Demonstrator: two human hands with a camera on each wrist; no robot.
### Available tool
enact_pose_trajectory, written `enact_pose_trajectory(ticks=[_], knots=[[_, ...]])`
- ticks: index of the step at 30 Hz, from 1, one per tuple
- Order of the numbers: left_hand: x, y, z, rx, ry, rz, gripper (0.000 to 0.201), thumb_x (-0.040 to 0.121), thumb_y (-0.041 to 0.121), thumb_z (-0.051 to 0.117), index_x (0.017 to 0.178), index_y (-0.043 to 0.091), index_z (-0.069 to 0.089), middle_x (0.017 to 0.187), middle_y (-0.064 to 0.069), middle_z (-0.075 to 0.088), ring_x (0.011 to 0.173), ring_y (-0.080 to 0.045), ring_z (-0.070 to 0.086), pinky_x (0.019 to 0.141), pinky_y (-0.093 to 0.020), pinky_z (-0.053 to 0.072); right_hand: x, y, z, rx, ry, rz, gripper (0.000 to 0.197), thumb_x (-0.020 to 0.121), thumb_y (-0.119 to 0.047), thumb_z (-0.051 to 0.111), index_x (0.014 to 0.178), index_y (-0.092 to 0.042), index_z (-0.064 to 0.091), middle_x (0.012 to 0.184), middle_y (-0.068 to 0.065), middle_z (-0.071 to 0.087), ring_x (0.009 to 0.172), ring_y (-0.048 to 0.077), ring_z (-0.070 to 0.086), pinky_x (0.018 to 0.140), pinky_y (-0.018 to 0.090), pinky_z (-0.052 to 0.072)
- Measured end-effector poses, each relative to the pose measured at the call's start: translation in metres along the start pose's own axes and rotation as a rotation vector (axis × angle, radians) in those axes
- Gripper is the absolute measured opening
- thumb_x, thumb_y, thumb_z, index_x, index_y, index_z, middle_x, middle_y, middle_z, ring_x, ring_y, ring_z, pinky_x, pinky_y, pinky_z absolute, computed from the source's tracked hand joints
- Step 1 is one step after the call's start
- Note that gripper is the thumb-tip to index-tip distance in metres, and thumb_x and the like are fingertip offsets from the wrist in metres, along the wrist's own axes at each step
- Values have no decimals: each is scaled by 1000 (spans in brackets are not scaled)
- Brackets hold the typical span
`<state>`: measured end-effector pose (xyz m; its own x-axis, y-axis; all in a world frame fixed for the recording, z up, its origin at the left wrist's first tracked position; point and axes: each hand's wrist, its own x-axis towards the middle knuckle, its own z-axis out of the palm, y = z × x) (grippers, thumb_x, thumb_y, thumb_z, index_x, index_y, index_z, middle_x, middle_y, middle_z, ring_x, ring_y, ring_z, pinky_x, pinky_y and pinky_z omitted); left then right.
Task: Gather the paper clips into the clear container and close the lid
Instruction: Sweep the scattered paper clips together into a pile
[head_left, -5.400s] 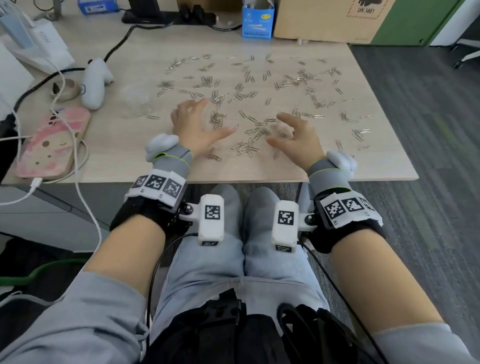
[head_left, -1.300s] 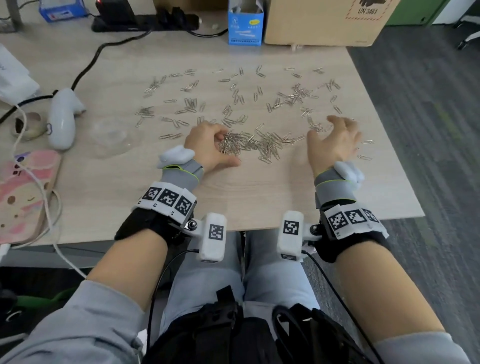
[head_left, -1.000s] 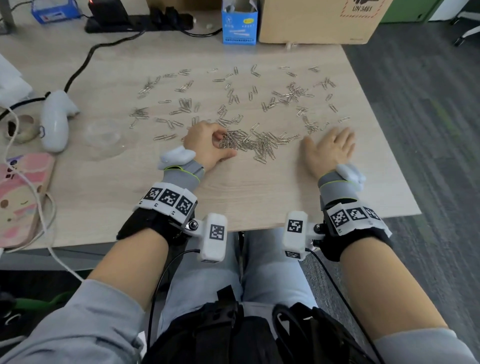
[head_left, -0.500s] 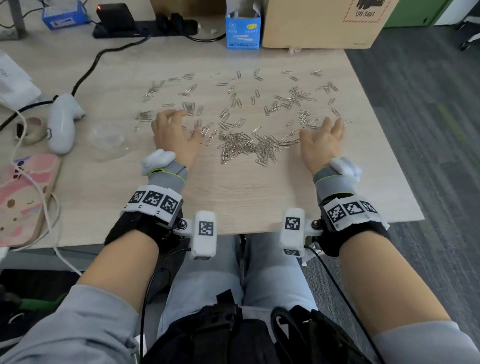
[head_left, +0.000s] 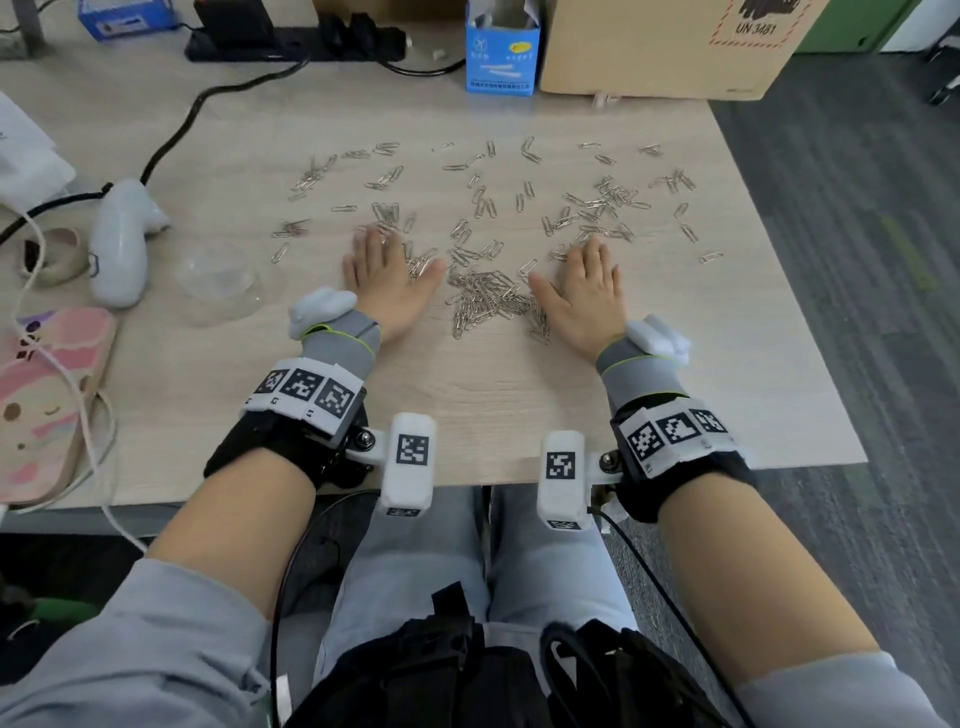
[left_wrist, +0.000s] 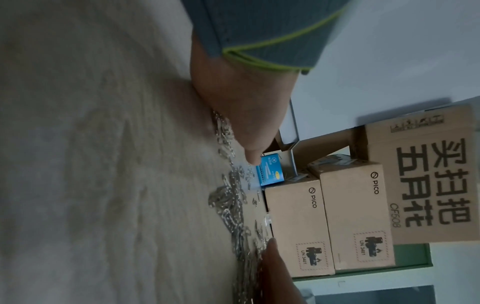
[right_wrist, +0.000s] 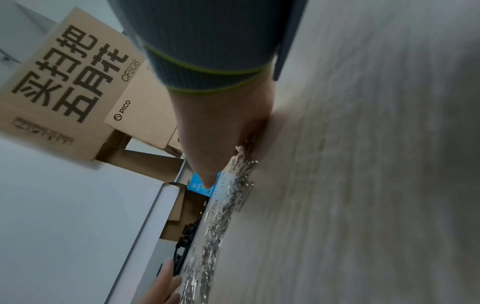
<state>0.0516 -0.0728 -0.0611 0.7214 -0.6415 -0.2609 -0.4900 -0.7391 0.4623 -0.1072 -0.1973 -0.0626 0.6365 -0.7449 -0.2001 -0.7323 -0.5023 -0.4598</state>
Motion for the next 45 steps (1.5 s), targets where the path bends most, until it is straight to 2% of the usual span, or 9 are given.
enact_pose_trajectory(ticks=[6,11,15,20,24,30,38,41,45], knots=[[22,-15,-30,7,247,-125,66,93,42,37,146,10,12,157,-16,-2,144,-32,-12,118,-47,-6,9,-1,-17,261,22,13,71,97,-39,38,148,-1,6,159,12,-7,148,22,-4,121,32,1],[35,-28,-29,68,193,-269,71,93,50,31,146,8,9,157,-15,-5,144,-33,-13,118,-48,-8,17,3,-14,176,-9,-20,63,98,-37,35,148,-4,15,159,9,-1,148,21,-5,119,34,-3],[32,-11,-15,-5,123,-115,66,94,45,31,145,6,14,157,-13,-1,145,-29,-7,120,-42,-5,19,8,-14,186,-8,-76,52,99,-34,36,144,-8,31,159,5,10,148,20,3,118,33,-1],[28,19,3,-45,-19,143,52,96,38,32,135,2,34,151,-17,24,143,-31,12,119,-39,9,22,14,-21,456,80,-144,36,97,-17,44,123,4,56,142,12,47,135,22,39,104,16,24],[16,37,-5,-248,-95,243,47,94,34,41,130,3,42,139,-19,38,141,-31,19,109,-23,15,31,29,-33,578,320,24,45,94,-22,44,134,-2,47,147,10,41,141,21,30,117,26,20],[25,21,-14,-163,83,118,49,95,29,42,139,10,32,156,-14,12,145,-30,-9,117,-46,-3,55,56,-46,174,279,306,62,95,-29,41,146,0,21,157,16,11,147,30,1,119,41,1],[30,29,12,85,-55,192,59,96,45,27,147,21,9,158,-5,-8,144,-22,-16,116,-41,-13,51,27,-21,109,35,-21,80,80,-52,21,137,3,33,152,16,23,142,29,17,117,44,14],[33,37,12,29,-148,234,59,97,43,27,147,18,8,158,-4,-8,144,-20,-18,116,-39,-14,46,8,-20,139,-62,-136,51,98,-30,34,136,4,37,154,17,22,144,28,14,114,30,11],[44,34,-6,-326,-113,240,53,96,31,39,142,7,26,156,-14,10,145,-22,-10,119,-37,-5,51,1,-32,439,59,-92,38,97,-20,43,121,7,54,126,23,57,117,28,52,87,18,37]])
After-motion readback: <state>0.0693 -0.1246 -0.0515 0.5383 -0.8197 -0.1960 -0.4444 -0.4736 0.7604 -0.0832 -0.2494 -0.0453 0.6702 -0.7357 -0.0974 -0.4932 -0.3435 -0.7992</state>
